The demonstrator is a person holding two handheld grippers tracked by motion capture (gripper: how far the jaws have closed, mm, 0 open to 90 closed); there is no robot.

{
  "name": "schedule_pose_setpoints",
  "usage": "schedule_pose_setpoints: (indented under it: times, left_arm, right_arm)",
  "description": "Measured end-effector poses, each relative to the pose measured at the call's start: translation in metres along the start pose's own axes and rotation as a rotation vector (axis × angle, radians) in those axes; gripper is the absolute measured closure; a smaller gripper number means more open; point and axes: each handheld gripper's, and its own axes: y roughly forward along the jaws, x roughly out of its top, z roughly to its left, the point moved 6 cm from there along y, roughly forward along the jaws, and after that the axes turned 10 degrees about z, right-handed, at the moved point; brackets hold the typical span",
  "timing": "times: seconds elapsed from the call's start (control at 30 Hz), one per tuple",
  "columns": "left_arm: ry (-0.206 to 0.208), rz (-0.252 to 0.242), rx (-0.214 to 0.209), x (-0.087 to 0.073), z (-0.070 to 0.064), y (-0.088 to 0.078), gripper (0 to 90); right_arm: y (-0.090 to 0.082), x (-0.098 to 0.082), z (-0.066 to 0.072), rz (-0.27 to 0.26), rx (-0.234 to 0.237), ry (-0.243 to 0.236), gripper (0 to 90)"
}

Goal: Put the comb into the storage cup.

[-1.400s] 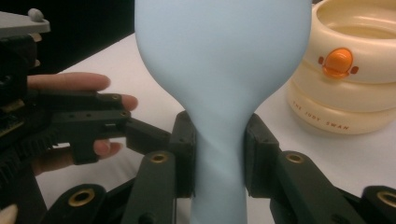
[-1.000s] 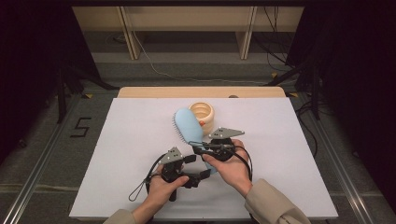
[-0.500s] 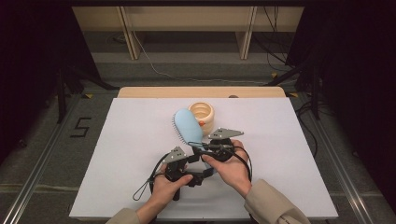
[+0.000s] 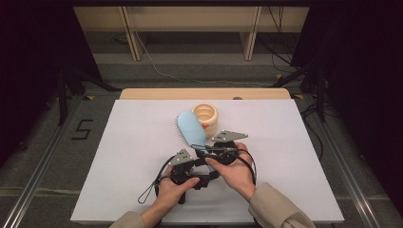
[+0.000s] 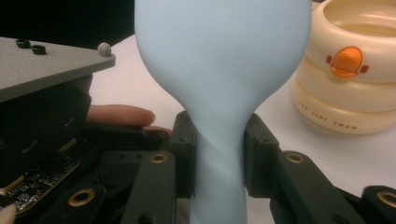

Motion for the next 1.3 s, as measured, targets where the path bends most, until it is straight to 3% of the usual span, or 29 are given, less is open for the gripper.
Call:
schedule_pose_setpoints:
  times: [0.2,0.77,0.93,1.3]
  left_arm:
    - [-0.003,0.000,-0.003,-0.0004,-0.0013,0.0016,25.7]
    - [-0.020,-0.026,-0.003,0.0007,-0.0025,0.0003,45.3]
    - [-0.042,-0.037,-0.007,0.0006,-0.0028,-0.0002,54.1]
    - [-0.103,-0.047,-0.029,0.0011,0.0029,-0.0029,60.6]
  right_arm:
    - [0.0008,-0.0001,0.0008,-0.002,0.001,0.003,70.1]
    - [0.0027,-0.0011,0.0011,-0.001,0.001,-0.002,70.1]
    - [0.0036,-0.0016,0.0009,-0.002,0.000,-0.001,70.1]
    - [0.0022,-0.0004,0.0008,-0.015,0.003,-0.003,70.2]
